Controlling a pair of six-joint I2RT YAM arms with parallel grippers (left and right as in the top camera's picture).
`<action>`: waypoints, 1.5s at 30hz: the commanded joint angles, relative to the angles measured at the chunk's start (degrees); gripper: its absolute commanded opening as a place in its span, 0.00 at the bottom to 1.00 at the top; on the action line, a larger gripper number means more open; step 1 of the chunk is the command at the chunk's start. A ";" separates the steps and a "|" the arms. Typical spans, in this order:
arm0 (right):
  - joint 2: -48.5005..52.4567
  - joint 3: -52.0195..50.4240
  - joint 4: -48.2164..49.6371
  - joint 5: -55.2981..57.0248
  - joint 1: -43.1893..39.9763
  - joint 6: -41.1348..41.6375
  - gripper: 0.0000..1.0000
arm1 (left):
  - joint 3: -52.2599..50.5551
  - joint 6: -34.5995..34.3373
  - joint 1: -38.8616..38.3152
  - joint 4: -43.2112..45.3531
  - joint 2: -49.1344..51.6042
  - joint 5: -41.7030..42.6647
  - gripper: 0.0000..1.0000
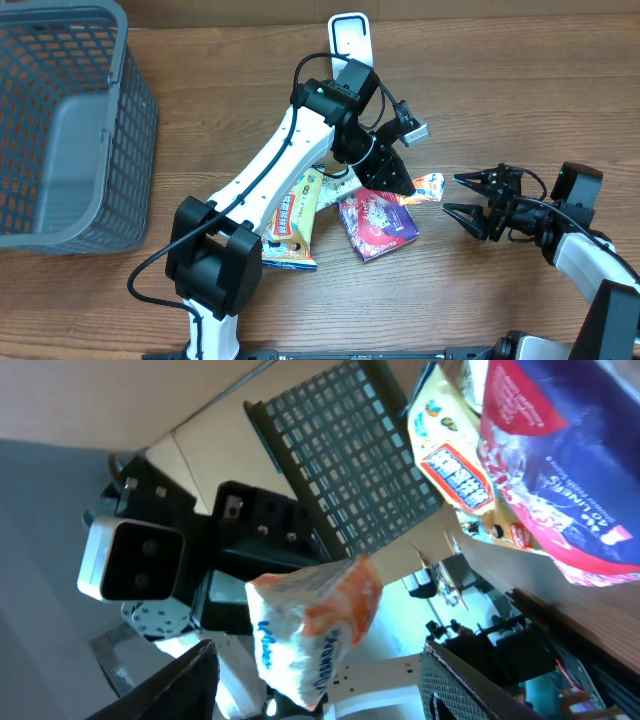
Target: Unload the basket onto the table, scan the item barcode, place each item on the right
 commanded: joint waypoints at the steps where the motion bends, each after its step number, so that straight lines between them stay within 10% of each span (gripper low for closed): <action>1: -0.09 0.83 4.44 -2.47 -0.15 4.28 0.65 | -0.72 2.45 -0.13 -0.15 -0.11 0.57 0.04; 15: -0.07 0.83 22.80 -0.70 5.11 16.94 0.64 | -0.72 2.80 -0.13 0.22 -0.11 -1.46 0.04; 45: 1.16 0.81 22.75 -1.25 6.67 5.68 0.62 | 0.17 7.93 -0.11 -3.69 -1.18 -5.07 0.04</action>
